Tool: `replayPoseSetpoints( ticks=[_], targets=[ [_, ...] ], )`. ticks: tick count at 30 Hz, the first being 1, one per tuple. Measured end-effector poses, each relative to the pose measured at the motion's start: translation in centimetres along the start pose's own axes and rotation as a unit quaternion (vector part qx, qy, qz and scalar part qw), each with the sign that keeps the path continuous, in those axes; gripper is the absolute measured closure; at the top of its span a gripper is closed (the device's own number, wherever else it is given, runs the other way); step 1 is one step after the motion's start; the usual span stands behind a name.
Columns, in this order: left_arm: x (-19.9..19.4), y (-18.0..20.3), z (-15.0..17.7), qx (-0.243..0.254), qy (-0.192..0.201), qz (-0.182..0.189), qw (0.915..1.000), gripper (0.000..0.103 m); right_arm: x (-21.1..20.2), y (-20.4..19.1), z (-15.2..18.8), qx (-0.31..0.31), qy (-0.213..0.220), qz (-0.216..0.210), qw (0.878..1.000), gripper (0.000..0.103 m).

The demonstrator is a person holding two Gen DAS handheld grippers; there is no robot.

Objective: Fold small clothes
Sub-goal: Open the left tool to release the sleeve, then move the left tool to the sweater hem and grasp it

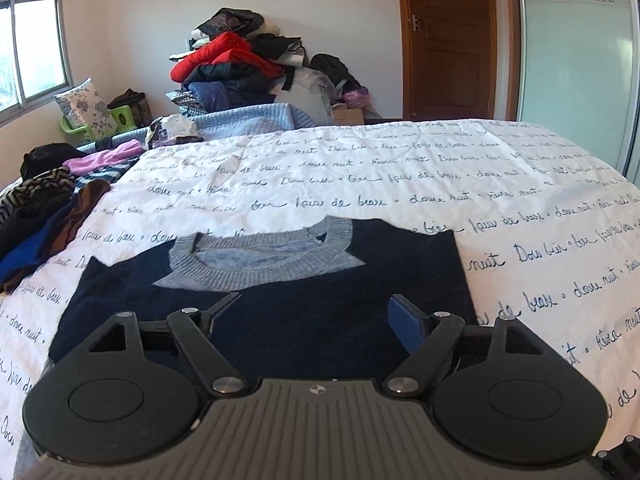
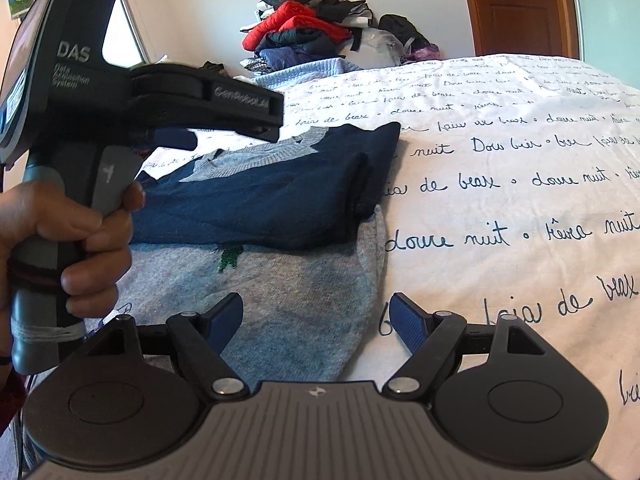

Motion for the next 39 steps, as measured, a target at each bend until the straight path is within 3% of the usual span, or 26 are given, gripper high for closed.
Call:
replayPoseSetpoints(
  ticks=[16, 30, 32, 39],
  targets=[
    [-3.8, -5.8, 6.3, -0.012, -0.025, -0.066, 0.9974, 0.017, -1.6, -2.6, 2.3, -0.035, -0.017, 0.0, 0.999, 0.022],
    [-8.2, -9.6, 10.2, -0.055, -0.03, -0.091, 0.9939, 0.014, -4.0, -4.5, 4.6, -0.073, -0.027, 0.0, 0.997, 0.019],
    [-8.9, -9.9, 10.5, -0.049, -0.025, -0.092, 0.9942, 0.014, -4.4, -4.7, 4.7, -0.077, -0.023, -0.001, 0.997, 0.012],
    [-11.9, -12.2, 12.9, -0.008, -0.006, -0.094, 0.9955, 0.014, -5.7, -4.2, 5.6, -0.076, -0.024, -0.002, 0.997, 0.011]
  ],
)
Point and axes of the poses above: each gripper's, at about its wrist camera, not at the fingertips, and x roughly the way its jaws point, y to its right, z to its underside, the point moved 4 cm from there along x, roughly the way its jaws point, and after that the axes turned 1 degree about -z, right-handed, at the moved point
